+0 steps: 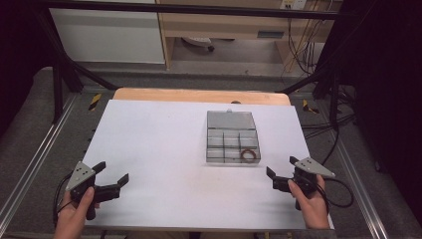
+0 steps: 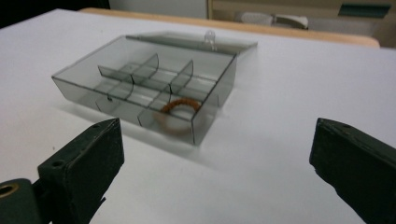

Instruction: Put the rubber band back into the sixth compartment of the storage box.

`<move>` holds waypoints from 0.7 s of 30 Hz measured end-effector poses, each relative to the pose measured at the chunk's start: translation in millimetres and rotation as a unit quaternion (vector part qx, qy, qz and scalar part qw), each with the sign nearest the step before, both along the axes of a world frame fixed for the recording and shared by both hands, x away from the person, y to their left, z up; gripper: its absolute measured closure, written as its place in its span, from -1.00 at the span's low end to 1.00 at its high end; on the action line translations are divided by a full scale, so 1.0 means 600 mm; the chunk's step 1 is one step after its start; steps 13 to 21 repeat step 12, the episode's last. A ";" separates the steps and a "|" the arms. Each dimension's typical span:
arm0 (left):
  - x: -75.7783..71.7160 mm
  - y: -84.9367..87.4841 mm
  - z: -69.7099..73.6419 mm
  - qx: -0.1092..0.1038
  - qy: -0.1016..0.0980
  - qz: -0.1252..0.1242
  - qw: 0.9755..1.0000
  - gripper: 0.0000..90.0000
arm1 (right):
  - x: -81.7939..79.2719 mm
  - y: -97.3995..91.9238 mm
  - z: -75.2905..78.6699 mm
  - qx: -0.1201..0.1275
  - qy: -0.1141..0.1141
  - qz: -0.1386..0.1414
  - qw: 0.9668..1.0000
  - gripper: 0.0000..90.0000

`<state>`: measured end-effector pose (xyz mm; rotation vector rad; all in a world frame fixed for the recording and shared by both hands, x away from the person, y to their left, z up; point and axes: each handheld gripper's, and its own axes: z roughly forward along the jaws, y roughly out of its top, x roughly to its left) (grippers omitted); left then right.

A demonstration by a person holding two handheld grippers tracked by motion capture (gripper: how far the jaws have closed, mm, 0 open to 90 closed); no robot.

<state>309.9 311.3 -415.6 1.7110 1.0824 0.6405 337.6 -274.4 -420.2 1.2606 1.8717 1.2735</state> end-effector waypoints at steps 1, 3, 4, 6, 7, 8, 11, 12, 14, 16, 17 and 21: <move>0.000 -0.001 0.000 0.000 0.000 0.000 1.000 -0.89 | 0.000 -0.002 -0.005 -0.004 0.008 0.000 1.000 -0.92; 0.000 -0.003 -0.001 -0.003 0.003 0.000 1.000 -0.89 | -0.001 -0.002 -0.013 -0.014 0.020 0.001 1.000 -0.92; 0.000 -0.004 -0.001 -0.002 0.003 -0.001 1.000 -0.89 | -0.001 -0.002 -0.016 -0.020 0.026 0.001 0.999 -0.92; 0.000 -0.006 -0.001 0.000 0.003 -0.003 1.000 -0.89 | 0.001 -0.001 -0.021 -0.019 0.031 0.005 0.999 -0.92; -0.001 -0.007 -0.001 0.000 0.004 -0.004 1.000 -0.89 | 0.002 0.001 -0.023 -0.016 0.034 0.004 0.999 -0.92; 0.000 -0.008 -0.002 0.000 0.004 -0.004 1.000 -0.89 | 0.003 0.002 -0.025 -0.020 0.036 0.005 0.999 -0.92; 0.000 -0.010 -0.002 0.003 0.005 -0.006 1.000 -0.89 | 0.011 0.004 -0.033 -0.027 0.043 0.002 0.999 -0.92; 0.000 -0.011 -0.002 0.002 0.004 -0.006 1.000 -0.89 | 0.014 0.006 -0.038 -0.029 0.049 0.001 0.998 -0.92; 0.000 -0.011 -0.002 0.002 0.004 -0.006 1.000 -0.89 | 0.014 0.006 -0.038 -0.029 0.049 0.001 0.998 -0.92; 0.000 -0.011 -0.002 0.002 0.004 -0.006 1.000 -0.89 | 0.014 0.006 -0.038 -0.029 0.049 0.001 0.998 -0.92; 0.000 -0.011 -0.002 0.002 0.004 -0.006 1.000 -0.89 | 0.014 0.006 -0.038 -0.029 0.049 0.001 0.998 -0.92; 0.000 -0.011 -0.002 0.002 0.004 -0.006 1.000 -0.89 | 0.014 0.006 -0.038 -0.029 0.049 0.001 0.998 -0.92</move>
